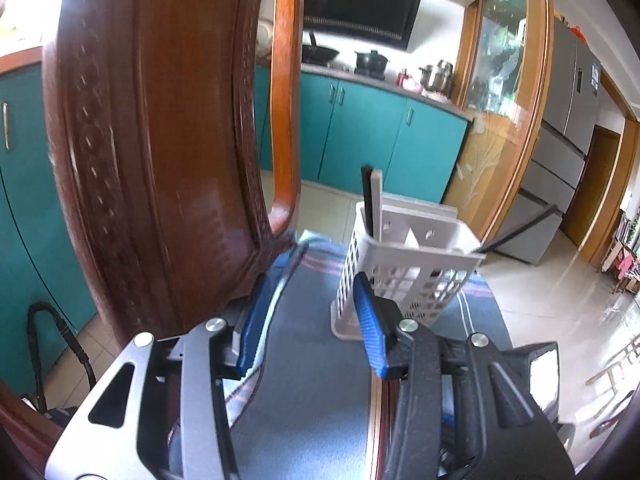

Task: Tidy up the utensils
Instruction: 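Bring both open grippers back down to the remaining chopsticks on the cloth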

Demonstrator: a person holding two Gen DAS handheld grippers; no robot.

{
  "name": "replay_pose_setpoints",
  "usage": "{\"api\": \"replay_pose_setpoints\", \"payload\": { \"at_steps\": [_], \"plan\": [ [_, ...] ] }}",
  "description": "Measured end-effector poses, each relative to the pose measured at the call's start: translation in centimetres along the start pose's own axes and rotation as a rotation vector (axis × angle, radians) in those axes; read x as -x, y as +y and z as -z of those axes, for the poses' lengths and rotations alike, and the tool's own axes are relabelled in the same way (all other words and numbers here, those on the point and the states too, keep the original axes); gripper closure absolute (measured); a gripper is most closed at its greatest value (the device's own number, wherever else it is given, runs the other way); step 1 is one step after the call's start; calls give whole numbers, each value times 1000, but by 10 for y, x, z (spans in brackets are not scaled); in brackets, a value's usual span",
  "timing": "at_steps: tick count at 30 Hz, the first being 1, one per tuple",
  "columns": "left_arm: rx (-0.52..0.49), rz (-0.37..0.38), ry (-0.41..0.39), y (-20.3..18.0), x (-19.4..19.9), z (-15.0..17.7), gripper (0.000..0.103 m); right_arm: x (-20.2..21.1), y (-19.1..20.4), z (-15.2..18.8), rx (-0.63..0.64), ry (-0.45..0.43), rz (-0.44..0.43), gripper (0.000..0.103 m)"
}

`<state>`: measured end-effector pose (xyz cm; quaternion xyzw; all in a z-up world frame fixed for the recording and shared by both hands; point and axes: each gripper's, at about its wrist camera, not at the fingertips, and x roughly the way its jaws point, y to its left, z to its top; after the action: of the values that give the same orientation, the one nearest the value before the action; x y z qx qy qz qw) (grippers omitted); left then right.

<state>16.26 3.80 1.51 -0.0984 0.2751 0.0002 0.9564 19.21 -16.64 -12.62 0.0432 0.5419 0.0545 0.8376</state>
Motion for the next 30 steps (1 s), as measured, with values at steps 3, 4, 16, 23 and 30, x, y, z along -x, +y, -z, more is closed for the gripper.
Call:
{"api": "replay_pose_setpoints", "payload": {
  "at_steps": [3,4,16,23,30],
  "plan": [
    [-34,9,99,-3,-17,7,57,2,-12,1,-11,14,-11,103],
    [-42,12,128,-4,-22,10,57,4,-17,1,-31,2,-17,103],
    [-37,-29,259,3,-50,27,57,-3,17,4,105,-87,2,76],
    [-47,-51,304,3,-67,37,57,-10,16,0,82,-64,26,82],
    [-81,-15,389,-9,-86,56,54,6,-27,4,-82,-34,-74,95]
  ]
}}
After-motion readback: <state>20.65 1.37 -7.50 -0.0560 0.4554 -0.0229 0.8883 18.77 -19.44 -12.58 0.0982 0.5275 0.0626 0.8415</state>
